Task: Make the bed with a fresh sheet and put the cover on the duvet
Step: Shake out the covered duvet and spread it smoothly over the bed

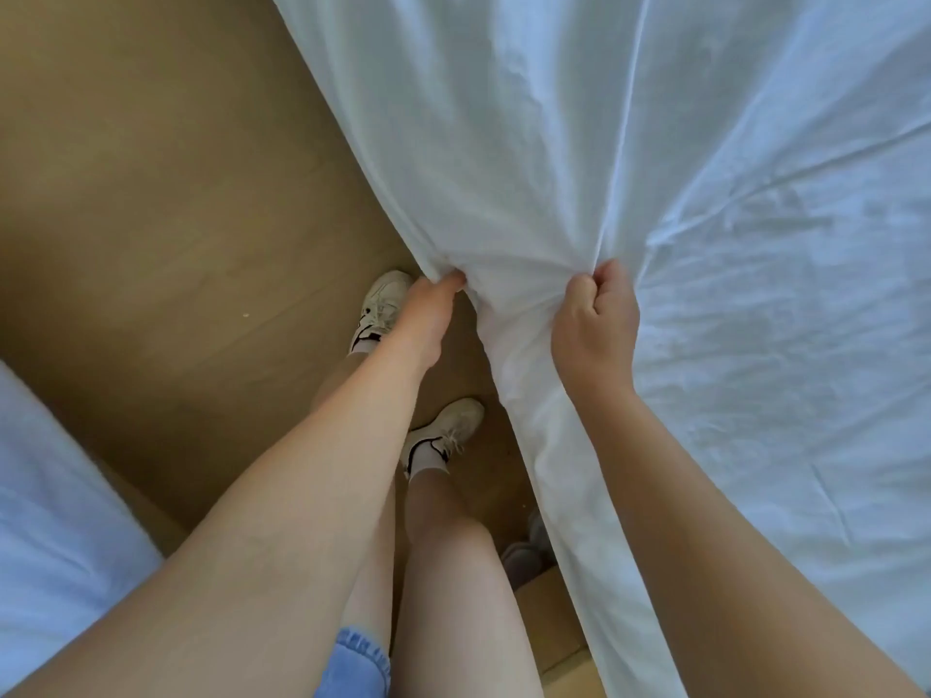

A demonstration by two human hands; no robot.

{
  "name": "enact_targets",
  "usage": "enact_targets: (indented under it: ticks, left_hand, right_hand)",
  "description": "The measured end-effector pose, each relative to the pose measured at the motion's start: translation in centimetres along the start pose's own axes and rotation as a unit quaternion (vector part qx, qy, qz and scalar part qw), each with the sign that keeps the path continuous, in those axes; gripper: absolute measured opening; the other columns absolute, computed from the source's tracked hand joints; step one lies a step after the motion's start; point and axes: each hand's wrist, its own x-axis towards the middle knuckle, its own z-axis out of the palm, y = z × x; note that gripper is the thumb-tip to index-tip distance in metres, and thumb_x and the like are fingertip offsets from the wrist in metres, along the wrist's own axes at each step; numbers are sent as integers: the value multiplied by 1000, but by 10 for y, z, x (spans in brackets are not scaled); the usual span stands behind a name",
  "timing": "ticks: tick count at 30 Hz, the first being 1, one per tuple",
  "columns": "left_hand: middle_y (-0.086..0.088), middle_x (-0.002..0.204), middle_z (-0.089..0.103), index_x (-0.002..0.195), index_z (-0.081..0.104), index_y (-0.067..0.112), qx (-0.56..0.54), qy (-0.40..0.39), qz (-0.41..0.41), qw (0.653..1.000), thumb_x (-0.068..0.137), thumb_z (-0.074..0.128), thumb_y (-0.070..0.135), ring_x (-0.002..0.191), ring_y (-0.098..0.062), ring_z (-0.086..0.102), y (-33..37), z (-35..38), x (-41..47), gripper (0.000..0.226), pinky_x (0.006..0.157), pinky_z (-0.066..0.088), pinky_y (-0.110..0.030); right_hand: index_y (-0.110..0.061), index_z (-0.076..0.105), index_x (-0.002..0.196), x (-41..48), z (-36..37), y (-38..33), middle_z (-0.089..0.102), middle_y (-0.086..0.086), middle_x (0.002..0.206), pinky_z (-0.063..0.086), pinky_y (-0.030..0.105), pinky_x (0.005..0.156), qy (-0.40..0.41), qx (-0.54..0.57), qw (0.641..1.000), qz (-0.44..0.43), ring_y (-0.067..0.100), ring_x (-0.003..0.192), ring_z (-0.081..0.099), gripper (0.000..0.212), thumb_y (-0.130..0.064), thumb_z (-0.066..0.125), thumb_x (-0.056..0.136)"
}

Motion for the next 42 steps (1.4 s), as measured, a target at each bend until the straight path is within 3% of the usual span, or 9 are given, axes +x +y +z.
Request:
enact_targets:
  ticks: [7,10,13,17,22,26,32,38,42]
  left_hand:
    - [6,71,54,71,52,20,-120,102,109,981,98,42,22,71,-9,51,-14,21,-8,28,54,42,-17]
    - [-1,75,65,76,64,15,-211,40,112,970,96,47,28,75,-20,63,-20,12,-52,29,65,51,-27]
    - [-6,101,71,91,73,16,-134,-47,131,981,87,59,38,96,-26,68,-50,-47,-101,26,79,56,-39]
    - [5,95,74,100,66,18,-62,85,119,987,90,60,37,94,-16,69,-58,-109,-109,22,84,53,-31]
    - [-5,122,64,125,59,16,-152,-9,0,988,81,69,44,111,-23,62,-66,-62,-56,53,96,48,-43]
    - [-1,90,73,82,76,18,-55,-143,-48,987,73,72,18,86,-17,68,-113,-33,-43,10,72,55,-28]
    - [10,98,63,105,61,25,126,-87,88,984,96,51,21,86,0,58,-135,1,-30,14,63,45,-10]
    - [1,83,73,88,64,22,-79,11,101,992,91,57,34,82,-21,70,-142,-2,-54,15,71,56,-33]
    - [-1,88,74,111,64,11,-66,94,37,993,86,64,37,82,-19,71,-176,-64,-65,37,71,57,-30]
  right_hand:
    - [-23,37,72,-10,-19,15,39,-9,65,34,13,50,16,9,998,-62,-4,50,38,25,-11,36,94]
    - [-18,48,95,-20,-23,29,46,-6,95,39,26,81,-55,-90,989,-106,11,93,46,12,-30,50,95]
    - [-14,42,129,-40,-27,44,39,-3,128,24,31,100,-86,-195,964,-157,16,120,32,61,-51,61,85]
    - [-15,38,139,-41,-29,52,29,8,147,12,31,109,-63,-226,960,-156,26,136,23,63,-44,59,87]
    - [-8,32,142,-45,-17,80,31,13,143,25,38,109,-77,-227,966,-102,30,133,27,71,-40,62,86]
    - [-3,38,135,-66,-18,123,43,15,132,29,39,105,-66,-323,939,-102,31,126,36,76,-44,69,79]
    - [-7,45,123,-59,-24,156,46,11,128,36,44,94,-80,-418,904,-35,30,122,39,60,-53,58,85]
    - [-16,47,86,-48,-19,135,59,4,101,26,38,89,-89,-360,924,-92,25,102,51,20,-33,43,96]
    - [-17,34,76,-56,-42,131,50,1,80,25,36,73,-97,-320,919,-207,20,73,42,24,-19,41,99]
